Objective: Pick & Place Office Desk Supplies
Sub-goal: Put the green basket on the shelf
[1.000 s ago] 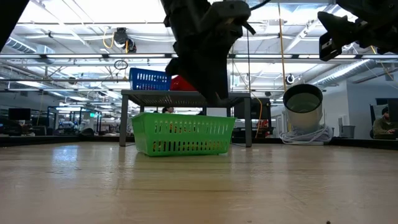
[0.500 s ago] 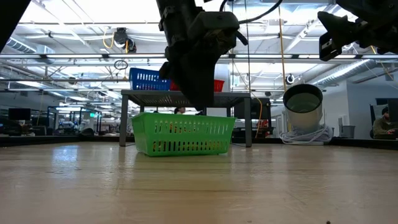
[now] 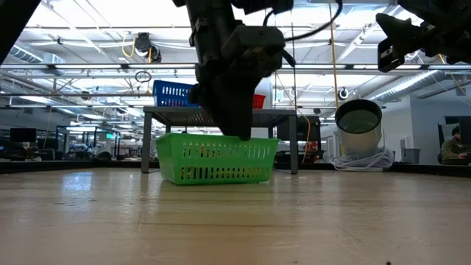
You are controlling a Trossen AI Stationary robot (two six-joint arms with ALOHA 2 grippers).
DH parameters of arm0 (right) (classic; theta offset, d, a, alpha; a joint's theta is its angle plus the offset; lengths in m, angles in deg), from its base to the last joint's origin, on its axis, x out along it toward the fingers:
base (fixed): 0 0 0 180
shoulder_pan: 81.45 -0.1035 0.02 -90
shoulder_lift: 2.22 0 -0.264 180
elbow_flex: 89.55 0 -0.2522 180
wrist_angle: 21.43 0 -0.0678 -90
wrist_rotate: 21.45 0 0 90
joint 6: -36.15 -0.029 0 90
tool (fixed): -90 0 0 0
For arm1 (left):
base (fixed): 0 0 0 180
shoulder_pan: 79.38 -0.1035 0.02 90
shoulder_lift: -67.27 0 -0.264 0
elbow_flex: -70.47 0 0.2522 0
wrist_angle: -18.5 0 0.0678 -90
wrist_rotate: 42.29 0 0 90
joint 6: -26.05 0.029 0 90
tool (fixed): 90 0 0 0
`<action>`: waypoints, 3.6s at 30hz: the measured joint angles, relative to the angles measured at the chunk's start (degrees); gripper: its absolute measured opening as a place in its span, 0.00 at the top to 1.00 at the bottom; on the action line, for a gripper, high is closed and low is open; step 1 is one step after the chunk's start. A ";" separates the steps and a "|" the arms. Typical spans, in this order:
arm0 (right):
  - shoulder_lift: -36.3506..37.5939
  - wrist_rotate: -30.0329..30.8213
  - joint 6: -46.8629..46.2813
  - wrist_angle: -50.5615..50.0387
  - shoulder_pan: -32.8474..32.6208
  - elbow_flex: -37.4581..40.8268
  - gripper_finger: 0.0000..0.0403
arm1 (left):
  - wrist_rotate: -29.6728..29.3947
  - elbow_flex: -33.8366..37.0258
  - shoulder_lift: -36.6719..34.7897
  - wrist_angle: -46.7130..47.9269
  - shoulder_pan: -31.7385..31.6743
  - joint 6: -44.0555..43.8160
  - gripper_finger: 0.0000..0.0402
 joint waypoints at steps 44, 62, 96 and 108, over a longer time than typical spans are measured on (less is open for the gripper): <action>-0.02 0.00 0.00 0.00 0.00 -0.01 0.65 | 5.00 -23.19 -2.00 14.38 -3.87 7.32 0.99; -0.02 0.00 0.00 0.00 0.01 -0.01 0.65 | 6.29 -30.45 -1.70 17.56 -14.20 24.95 0.99; 0.00 0.00 0.00 0.00 0.00 -0.02 0.65 | 2.80 -30.38 2.54 12.92 -20.92 31.74 0.99; 0.00 0.00 0.00 0.00 0.02 -0.01 0.65 | 1.81 -30.38 2.59 14.18 -21.07 32.36 0.99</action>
